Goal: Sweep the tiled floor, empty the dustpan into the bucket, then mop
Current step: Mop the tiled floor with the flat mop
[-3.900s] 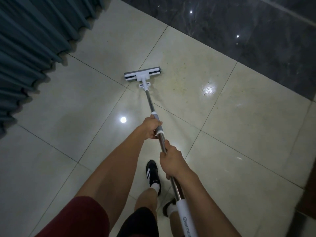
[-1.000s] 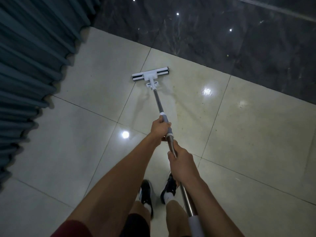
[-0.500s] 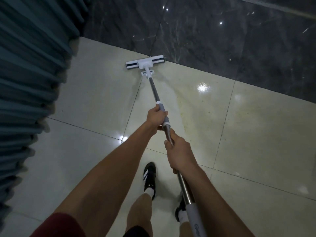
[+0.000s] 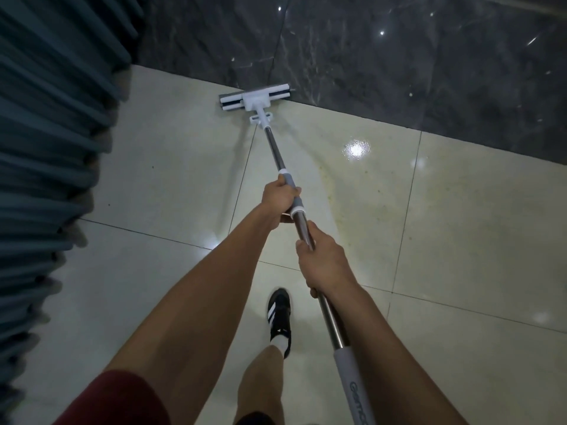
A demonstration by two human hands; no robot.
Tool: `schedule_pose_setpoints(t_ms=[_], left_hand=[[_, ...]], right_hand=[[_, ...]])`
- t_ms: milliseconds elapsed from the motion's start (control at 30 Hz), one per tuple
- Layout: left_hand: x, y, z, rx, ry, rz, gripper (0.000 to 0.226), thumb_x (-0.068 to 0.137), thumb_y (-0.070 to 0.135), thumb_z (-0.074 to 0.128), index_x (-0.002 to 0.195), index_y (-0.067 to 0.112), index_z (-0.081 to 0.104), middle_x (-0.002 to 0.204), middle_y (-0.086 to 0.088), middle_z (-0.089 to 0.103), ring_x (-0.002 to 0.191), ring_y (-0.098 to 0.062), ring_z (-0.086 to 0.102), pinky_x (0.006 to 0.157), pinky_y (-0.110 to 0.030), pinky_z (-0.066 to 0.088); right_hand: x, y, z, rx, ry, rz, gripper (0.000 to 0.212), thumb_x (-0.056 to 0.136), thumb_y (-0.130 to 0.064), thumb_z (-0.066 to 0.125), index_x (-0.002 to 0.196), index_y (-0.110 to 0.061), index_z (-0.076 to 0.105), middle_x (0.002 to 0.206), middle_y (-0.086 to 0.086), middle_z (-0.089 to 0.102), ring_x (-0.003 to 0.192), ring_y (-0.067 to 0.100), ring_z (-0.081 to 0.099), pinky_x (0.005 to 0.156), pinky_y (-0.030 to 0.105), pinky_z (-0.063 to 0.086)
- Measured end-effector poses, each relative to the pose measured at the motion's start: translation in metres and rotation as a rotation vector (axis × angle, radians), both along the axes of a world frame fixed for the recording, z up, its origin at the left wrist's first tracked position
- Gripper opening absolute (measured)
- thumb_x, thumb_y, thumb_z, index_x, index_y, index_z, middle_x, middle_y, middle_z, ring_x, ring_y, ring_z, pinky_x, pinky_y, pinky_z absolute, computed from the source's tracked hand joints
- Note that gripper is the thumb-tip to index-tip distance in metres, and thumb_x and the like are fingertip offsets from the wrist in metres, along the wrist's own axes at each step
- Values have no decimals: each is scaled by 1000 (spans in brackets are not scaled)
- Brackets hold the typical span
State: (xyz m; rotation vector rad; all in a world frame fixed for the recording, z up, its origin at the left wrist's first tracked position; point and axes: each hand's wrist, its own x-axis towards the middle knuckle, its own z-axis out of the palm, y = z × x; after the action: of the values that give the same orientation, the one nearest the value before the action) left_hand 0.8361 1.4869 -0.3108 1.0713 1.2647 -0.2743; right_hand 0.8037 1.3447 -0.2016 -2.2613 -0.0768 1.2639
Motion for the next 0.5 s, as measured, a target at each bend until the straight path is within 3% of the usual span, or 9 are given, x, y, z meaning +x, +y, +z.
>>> schedule_pose_setpoints(t_ms=[200,400,500], left_hand=[[-49,-49,3,-29,1,-21,45,96,11,66,140,13,55,108,-12,65,77,-25,66,48,-33,55],[-124,-140,0,-8,39,-129,32,95,14,67,125,8,59,107,-15,66,80,-30,66,66,-45,59],[-170,-190,1,-26,31,-154,33,96,14,67,128,10,58,112,-16,66,83,-31,66,67,-46,59]], right_hand=[[-55,-49,10,31,40,-32,48,103,-23,35,149,-37,33,93,1,55,68,16,53,79,46,60],[-137,-138,13,16,35,-71,49,103,-23,36,150,-36,33,84,-4,52,64,12,50,78,43,60],[-185,-186,17,20,45,-97,48,102,-22,36,149,-33,35,80,-4,50,63,11,50,68,35,58]])
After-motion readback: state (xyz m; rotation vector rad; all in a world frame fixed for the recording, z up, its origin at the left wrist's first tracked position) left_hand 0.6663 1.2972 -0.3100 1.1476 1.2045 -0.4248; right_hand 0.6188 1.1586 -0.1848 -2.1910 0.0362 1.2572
